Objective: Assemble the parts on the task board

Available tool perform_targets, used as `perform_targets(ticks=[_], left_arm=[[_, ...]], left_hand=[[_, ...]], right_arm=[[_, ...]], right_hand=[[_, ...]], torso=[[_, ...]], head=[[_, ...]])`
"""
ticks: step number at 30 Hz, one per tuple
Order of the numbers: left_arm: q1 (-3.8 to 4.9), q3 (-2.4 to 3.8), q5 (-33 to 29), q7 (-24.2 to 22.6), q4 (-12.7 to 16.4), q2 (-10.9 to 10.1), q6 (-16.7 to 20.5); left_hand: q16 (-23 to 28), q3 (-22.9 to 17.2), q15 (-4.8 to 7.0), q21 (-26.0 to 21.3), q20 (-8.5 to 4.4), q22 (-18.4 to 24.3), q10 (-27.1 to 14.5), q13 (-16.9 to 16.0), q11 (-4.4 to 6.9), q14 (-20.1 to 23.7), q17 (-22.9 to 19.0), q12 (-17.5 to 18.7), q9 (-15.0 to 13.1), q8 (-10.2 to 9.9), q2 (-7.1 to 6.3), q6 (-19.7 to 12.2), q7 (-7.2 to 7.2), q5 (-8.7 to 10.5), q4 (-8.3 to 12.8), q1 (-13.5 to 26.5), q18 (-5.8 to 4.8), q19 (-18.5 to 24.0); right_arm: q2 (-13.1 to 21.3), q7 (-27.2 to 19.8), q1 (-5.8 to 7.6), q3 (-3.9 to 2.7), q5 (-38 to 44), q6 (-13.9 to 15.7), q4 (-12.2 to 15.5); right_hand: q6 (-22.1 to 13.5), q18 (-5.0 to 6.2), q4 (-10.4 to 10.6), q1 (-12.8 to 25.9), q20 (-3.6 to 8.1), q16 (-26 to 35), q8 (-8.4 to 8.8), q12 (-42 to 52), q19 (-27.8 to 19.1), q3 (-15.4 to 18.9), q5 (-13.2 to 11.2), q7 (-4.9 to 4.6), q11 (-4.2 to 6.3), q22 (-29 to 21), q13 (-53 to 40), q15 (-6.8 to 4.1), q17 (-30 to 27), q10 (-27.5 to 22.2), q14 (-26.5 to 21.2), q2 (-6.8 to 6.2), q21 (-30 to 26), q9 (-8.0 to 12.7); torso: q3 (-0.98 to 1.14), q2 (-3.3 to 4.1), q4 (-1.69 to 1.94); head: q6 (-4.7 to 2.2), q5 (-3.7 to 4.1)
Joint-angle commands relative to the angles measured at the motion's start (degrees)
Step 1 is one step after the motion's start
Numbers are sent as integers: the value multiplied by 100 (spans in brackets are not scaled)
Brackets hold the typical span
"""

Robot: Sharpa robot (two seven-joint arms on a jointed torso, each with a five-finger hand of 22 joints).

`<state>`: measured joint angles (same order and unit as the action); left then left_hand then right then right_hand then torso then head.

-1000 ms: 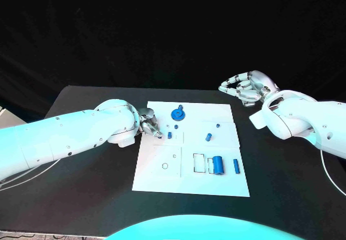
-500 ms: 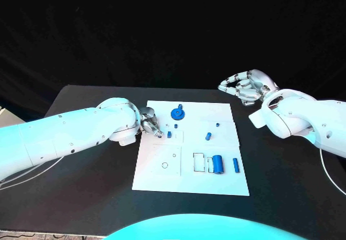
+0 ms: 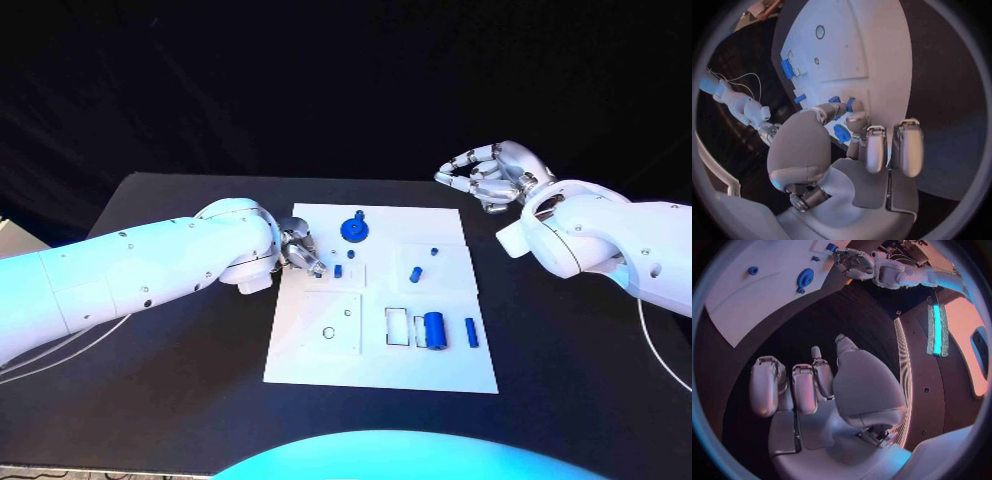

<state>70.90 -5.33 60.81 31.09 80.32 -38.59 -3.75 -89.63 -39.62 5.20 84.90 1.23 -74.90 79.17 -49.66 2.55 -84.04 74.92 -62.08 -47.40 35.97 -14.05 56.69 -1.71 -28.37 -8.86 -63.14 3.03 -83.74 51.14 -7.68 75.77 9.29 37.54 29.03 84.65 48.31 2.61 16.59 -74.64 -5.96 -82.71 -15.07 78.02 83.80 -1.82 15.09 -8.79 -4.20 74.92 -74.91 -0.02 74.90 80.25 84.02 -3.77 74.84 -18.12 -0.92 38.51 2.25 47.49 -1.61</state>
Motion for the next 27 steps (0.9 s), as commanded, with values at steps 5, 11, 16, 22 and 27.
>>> perform_targets(ticks=[5, 11, 16, 22, 27], left_arm=[[-5, 0, -121, -12, -40, 34, -131], [-5, 0, -106, 3, -73, 33, -145], [-5, 0, -91, 4, -93, 27, -130], [-5, 1, -85, -3, -98, 14, -68], [-5, 4, -84, -16, -89, -6, 21]], left_hand=[[-35, 77, 16, -46, -5, -588, -39, 19, 23, -595, 1505, 51, 41, -60, 33, 33, 65, 31, 126, 156, -64, 14], [-28, 563, 18, -53, -11, -590, -78, 32, 22, -591, 1491, 64, 81, -94, 18, 70, 63, 40, -150, 267, -64, 10], [-23, 917, 16, -66, -12, -578, -99, 37, 15, -588, 1482, 68, 107, -117, -4, 87, 56, 46, -362, 301, -61, 17], [-33, 1322, 12, -70, -9, -583, -99, 19, 13, -594, 1501, 52, 130, -131, -13, 116, 56, 327, -689, 313, -62, 13], [-32, 1551, 4, -69, -3, -590, -99, 12, 2, -593, 1499, 44, 155, -152, 52, 130, 43, 568, -791, 423, -63, 7]], right_arm=[[-6, -76, -5, -1, 34, -47, -1], [-6, -77, -8, -1, 30, -46, -5], [-8, -79, -14, -1, 29, -47, -10], [-12, -84, -21, -1, 28, -49, -14], [-14, -87, -27, -1, 28, -52, -16]], right_hand=[[-41, 78, 5, 0, 42, 22, -25, -26, 13, 29, 16, -18, 13, 545, -352, -33, 131, -15, 260, 65, -29, -5], [-46, 82, 6, -4, 43, 28, -29, -37, 7, 34, 18, -19, 13, 535, -340, -33, 125, -24, 258, 70, -49, -4], [-47, 82, 6, -4, 43, 28, -29, -32, 8, 35, 18, -19, 12, 535, -344, -33, 126, -20, 259, 70, -48, -4], [-48, 81, -1, -19, 43, 30, -31, -33, 10, 37, 17, -18, 13, 539, -342, -33, 124, -21, 258, 61, -43, -4], [-48, 81, -1, -19, 43, 30, -31, -33, 10, 37, 17, -18, 13, 539, -342, -33, 124, -21, 258, 61, -43, -4]], torso=[[-1, 0, 1], [-1, 0, 2], [-6, -3, 0], [-2, 3, -5], [-5, -3, 1]], head=[[-11, 2], [-16, 4], [-18, -5], [-25, 3], [-29, 1]])
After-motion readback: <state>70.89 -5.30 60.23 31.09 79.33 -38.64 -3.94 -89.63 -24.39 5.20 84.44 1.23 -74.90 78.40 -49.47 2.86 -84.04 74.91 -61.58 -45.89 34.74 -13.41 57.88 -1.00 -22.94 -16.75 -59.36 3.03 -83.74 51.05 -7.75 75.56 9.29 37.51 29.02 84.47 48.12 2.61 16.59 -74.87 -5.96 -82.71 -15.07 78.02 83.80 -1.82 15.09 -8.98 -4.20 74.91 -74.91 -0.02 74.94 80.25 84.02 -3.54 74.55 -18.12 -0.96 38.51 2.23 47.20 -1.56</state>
